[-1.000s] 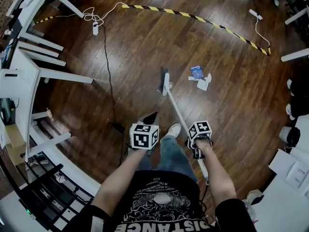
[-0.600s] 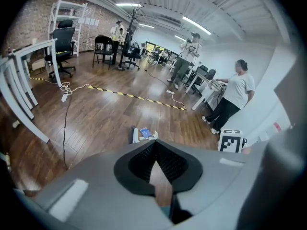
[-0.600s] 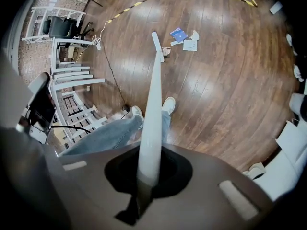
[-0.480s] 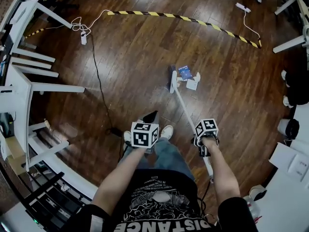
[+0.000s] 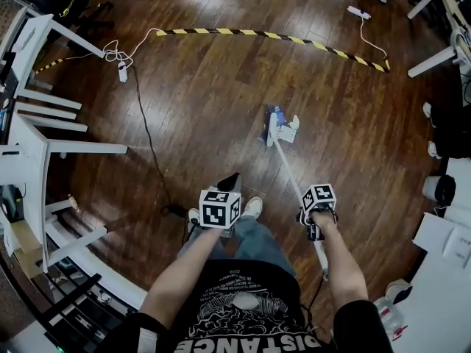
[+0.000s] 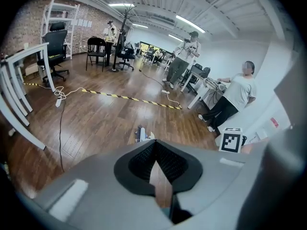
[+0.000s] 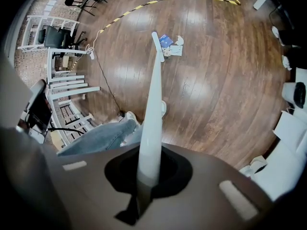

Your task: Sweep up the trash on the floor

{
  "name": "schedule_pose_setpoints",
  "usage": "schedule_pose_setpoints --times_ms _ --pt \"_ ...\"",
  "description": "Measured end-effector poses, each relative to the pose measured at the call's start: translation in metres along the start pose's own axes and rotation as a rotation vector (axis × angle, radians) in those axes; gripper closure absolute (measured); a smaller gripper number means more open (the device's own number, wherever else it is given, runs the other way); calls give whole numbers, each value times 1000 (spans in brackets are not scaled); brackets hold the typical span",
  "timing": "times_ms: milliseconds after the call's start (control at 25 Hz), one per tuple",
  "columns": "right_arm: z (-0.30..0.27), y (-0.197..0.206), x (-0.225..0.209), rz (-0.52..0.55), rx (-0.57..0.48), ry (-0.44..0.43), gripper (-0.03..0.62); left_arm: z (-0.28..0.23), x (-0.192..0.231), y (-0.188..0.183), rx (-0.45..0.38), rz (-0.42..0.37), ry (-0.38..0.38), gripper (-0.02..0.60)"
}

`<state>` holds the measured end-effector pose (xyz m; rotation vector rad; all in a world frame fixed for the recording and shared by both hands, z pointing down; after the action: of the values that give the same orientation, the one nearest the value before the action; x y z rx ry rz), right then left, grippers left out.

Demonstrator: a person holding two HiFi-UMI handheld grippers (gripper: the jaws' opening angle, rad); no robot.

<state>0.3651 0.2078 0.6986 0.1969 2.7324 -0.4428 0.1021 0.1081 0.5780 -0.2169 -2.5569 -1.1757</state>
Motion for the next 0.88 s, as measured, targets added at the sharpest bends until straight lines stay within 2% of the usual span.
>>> schedule_pose_setpoints --times_ms 240,480,880 --pt "-9 10 13 -22 -23 -11 594 8 6 -1 -10 -15 12 577" --pt "-15 36 45 -52 -75 -47 594 31 15 1 -17 -26 38 577" --pt "-38 87 143 -194 -283 -91 594 89 40 9 -28 -94 197 577"
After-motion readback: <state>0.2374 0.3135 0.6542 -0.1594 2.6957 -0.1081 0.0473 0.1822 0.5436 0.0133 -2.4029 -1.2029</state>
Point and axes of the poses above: the fingertips, and each gripper's own axes: z backward along the fingers, x to its left, y out of its underside, the point moved 1 cm from there along z, backward along the fingers, and after that the axes turned 15 degrees about -x, right-handed, at the moved point
